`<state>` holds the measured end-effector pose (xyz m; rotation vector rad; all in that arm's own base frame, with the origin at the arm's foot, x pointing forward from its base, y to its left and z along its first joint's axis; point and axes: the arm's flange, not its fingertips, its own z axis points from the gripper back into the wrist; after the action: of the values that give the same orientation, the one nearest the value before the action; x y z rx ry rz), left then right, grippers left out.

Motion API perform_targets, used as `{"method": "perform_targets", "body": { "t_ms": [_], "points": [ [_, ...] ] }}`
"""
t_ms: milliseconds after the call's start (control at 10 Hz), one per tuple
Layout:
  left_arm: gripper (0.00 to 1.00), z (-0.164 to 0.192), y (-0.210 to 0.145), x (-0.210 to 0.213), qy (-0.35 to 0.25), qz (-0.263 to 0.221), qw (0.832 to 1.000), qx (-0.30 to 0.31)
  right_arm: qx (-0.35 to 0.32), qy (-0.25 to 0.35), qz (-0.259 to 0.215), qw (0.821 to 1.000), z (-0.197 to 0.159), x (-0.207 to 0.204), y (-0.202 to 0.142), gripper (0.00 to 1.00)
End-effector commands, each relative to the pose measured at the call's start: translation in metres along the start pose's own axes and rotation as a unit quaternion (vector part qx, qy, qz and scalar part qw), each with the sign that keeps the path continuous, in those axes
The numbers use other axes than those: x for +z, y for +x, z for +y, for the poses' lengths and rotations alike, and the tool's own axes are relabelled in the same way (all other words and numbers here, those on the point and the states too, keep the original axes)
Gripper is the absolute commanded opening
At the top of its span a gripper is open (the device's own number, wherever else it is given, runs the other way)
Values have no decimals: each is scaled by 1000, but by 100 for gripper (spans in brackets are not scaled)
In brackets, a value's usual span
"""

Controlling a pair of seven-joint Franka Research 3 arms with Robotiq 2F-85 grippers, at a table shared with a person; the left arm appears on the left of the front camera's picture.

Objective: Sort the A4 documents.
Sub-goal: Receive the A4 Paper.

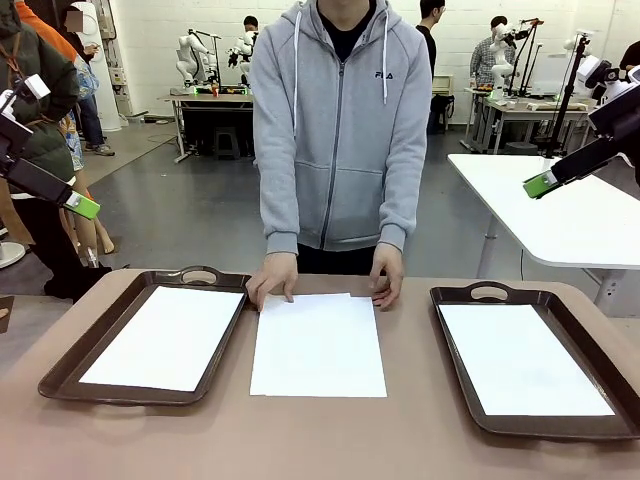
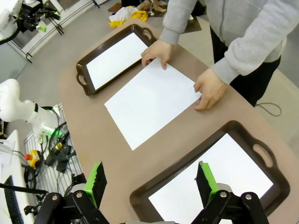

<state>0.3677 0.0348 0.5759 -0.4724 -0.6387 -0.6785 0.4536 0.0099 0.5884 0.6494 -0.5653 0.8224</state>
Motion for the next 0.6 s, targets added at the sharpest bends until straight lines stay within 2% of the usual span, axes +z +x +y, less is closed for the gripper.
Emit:
{"method": "perform_targets", "body": {
  "t_ms": [0, 500],
  "points": [
    [100, -1, 0, 0, 2, 1, 1000, 0, 2, -1, -1, 1000, 1, 0, 1, 100],
    [100, -1, 0, 0, 2, 1, 1000, 0, 2, -1, -1, 1000, 1, 0, 1, 100]
  ]
}}
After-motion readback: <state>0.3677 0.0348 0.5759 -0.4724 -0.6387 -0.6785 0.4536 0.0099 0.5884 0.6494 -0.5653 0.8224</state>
